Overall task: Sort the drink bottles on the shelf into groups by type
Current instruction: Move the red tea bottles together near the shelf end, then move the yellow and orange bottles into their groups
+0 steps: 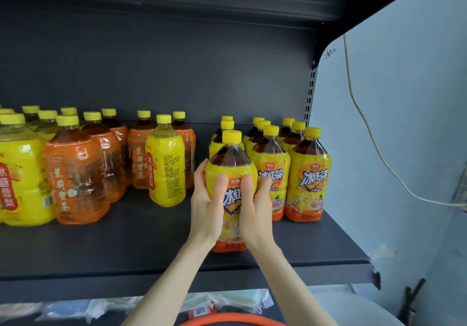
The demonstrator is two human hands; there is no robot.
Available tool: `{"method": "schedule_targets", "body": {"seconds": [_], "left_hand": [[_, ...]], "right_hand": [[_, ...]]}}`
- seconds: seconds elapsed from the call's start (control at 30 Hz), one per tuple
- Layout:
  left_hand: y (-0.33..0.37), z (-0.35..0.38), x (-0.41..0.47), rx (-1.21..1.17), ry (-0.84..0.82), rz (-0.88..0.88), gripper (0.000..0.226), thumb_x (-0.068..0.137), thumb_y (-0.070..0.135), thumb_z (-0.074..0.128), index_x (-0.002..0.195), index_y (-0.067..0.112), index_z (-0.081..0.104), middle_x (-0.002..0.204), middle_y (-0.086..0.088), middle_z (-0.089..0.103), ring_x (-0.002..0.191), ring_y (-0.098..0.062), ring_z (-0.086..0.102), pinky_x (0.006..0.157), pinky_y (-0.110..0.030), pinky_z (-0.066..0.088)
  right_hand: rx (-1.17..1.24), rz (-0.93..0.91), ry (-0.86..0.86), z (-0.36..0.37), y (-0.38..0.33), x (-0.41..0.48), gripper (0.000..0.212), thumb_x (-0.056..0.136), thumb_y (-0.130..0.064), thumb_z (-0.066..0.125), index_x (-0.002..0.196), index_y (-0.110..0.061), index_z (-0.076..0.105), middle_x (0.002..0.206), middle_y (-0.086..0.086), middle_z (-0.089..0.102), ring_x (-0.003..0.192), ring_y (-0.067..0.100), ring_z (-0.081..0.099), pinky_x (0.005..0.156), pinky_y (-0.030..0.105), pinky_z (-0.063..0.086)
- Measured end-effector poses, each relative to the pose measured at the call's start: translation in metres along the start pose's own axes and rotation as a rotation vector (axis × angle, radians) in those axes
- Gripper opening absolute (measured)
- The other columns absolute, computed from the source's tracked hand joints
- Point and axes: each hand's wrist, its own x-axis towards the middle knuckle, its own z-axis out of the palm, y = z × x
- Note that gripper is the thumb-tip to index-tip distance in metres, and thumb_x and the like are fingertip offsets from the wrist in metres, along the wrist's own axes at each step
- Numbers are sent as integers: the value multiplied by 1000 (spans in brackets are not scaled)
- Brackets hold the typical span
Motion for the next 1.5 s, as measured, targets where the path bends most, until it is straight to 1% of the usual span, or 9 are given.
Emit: {"method": "schedule_targets", "body": {"seconds": [0.13,0.27,0.47,0.57,0.73,0.83,0.93,1.3,1.5], "left_hand": [[-8,-2,10,81,37,45,67,75,55,66,130,23,43,106,20,58,93,10,60,71,-13,51],[-20,1,23,106,39,39,58,76,55,62,122,20,51,107,8,64,93,-1,64,69,-14,53],[-36,6,41,184,93,48,63,72,69,55,118,27,50,117,2,58,104,-10,60,69,-9,49],[-44,8,49,236,108,84,78,69,71,49,129,20,48,131,-2,50,115,-13,53,77,-10,47],[-56,8,61,264,117,77,87,70,78,45,135,20,44,141,-4,45,128,-20,45,100,-42,46],[-58,9,63,211,99,56,76,76,72,50,129,18,50,123,-1,60,109,-14,60,83,-23,54],[-56,11,64,210,99,92,60,81,53,52,127,14,51,111,2,62,90,1,60,68,-5,48],[-57,11,66,240,112,121,60,80,49,51,126,10,51,105,6,59,86,6,57,67,-2,46],[-49,8,64,243,38,33,51,88,38,53,131,12,45,109,3,58,86,4,57,64,-3,47]], "right_hand": [[-292,-83,12,-18,-1,6,49,85,-64,37,109,-25,54,112,-8,52,109,9,45,99,36,40],[-497,-278,181,-43,-3,32,62,87,-58,41,133,-18,49,139,-2,45,129,14,32,107,36,30],[-850,-347,51,-56,8,65,66,88,-55,43,147,-27,34,157,-3,26,148,21,11,116,45,-3],[-920,-410,56,-59,21,67,65,89,-55,41,146,-26,35,154,1,34,141,26,33,115,46,-1],[-931,-455,102,-58,30,69,63,90,-53,42,145,-24,38,151,3,39,135,27,42,114,46,1],[-926,-477,102,-58,32,70,62,91,-52,42,145,-24,37,152,3,38,136,26,40,115,42,-3],[-919,-490,105,-57,34,71,61,91,-51,42,146,-24,35,152,3,38,136,26,40,115,37,-8],[-921,-480,87,-57,35,71,61,92,-51,42,146,-24,34,153,4,36,140,25,35,115,33,-15],[-960,-403,39,-55,27,66,65,92,-52,35,149,-21,28,157,6,25,145,25,20,115,49,-2]]}}
